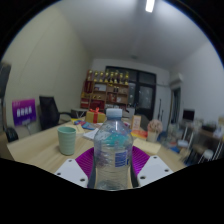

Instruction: Pour water

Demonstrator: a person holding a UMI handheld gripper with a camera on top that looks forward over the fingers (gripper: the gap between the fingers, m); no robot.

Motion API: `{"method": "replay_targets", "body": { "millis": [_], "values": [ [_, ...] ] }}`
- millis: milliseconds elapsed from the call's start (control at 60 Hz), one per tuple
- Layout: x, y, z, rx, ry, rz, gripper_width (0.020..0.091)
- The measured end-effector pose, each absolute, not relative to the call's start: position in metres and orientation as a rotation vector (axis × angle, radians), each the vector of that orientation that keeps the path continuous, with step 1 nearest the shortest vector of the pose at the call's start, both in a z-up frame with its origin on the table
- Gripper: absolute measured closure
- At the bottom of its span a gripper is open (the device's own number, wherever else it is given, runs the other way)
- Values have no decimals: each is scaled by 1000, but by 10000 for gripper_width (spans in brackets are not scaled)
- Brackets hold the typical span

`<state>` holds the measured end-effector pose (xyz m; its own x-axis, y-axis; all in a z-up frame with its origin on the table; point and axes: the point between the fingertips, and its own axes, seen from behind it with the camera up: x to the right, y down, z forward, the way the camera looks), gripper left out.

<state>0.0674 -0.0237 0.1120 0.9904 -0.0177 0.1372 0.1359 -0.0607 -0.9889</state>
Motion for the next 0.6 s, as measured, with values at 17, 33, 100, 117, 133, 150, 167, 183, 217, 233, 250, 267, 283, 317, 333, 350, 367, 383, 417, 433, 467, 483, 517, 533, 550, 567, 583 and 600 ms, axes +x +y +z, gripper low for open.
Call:
{"method": "replay_targets", "body": {
  "millis": [17, 33, 100, 117, 133, 150, 167, 183, 217, 233, 250, 267, 283, 317, 333, 350, 367, 383, 417, 433, 467, 483, 517, 533, 550, 567, 583, 600],
  "values": [
    [67, -21, 117, -1624, -133, -163, 604],
    [67, -13, 120, -1615, -181, -213, 602],
    [59, 7, 153, -1532, -367, -488, 605],
    [58, 12, 163, -1509, -420, -560, 606],
    [55, 16, 172, -1486, -477, -629, 605],
    [50, 21, 179, -1463, -532, -693, 604],
    [59, 30, 195, -1439, -610, -751, 606],
    [51, 33, 198, -1414, -661, -818, 607],
    [36, 46, 198, -1355, -770, -940, 608],
    [31, 53, 201, -1325, -830, -1004, 606],
    [25, 59, 205, -1290, -887, -1067, 607],
    [19, 65, 208, -1252, -942, -1129, 602],
    [14, 70, 211, -1214, -996, -1191, 602],
    [19, 74, 234, -1140, -1117, -1302, 605],
    [10, 83, 225, -1099, -1141, -1352, 604],
    [2, 97, 224, -1067, -1191, -1400, 600],
    [-3, 101, 224, -1034, -1236, -1442, 599],
    [-7, 105, 224, -1001, -1278, -1480, 604],
    [-15, 110, 222, -935, -1364, -1553, 604],
    [-18, 112, 220, -898, -1409, -1592, 596],
    [-24, 115, 218, -817, -1494, -1674, 602],
    [-21, 114, 222, -777, -1535, -1711, 599],
    [-26, 127, 223, -706, -1609, -1773, 598],
    [-28, 128, 220, -677, -1638, -1795, 602],
    [-30, 129, 217, -655, -1662, -1809, 603],
    [-31, 130, 215, -642, -1684, -1818, 603],
    [-32, 131, 212, -633, -1701, -1824, 603],
    [-32, 131, 210, -627, -1715, -1829, 599]
  ]
}}
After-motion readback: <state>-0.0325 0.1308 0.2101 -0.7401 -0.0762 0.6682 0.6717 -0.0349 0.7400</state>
